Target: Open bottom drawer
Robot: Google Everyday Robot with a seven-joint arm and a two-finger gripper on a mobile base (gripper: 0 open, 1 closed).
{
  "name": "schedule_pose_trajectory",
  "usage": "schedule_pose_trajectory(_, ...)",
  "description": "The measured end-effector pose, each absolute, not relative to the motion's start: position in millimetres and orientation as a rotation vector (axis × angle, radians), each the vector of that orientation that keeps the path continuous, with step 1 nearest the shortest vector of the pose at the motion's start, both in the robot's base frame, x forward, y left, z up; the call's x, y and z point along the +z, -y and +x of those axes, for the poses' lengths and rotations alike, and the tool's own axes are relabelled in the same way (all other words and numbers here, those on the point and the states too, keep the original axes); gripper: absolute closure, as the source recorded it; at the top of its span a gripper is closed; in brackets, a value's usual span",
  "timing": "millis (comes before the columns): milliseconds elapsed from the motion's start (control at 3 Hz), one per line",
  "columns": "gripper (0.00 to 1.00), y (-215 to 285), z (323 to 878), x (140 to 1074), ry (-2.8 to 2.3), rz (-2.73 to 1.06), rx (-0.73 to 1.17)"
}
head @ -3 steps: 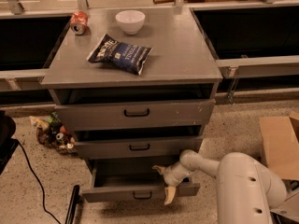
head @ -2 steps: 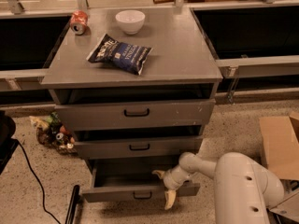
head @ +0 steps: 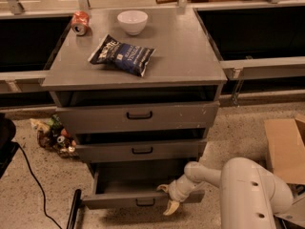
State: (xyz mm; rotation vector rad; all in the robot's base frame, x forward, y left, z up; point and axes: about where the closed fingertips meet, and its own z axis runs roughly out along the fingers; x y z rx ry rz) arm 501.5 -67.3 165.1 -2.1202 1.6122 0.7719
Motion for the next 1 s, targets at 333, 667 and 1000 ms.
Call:
schedule_pose_trajectory(333,0.65,67.3,501.9,167.0,-1.612,-2.120,0.771)
schedule_pose_trajectory(667,0.61,66.9,503.8,169.7,-1.613,-2.119,0.770)
schedule_pose_trajectory(1000,0.38,65.8,503.4,170.4,-1.613,-2.119,0.770)
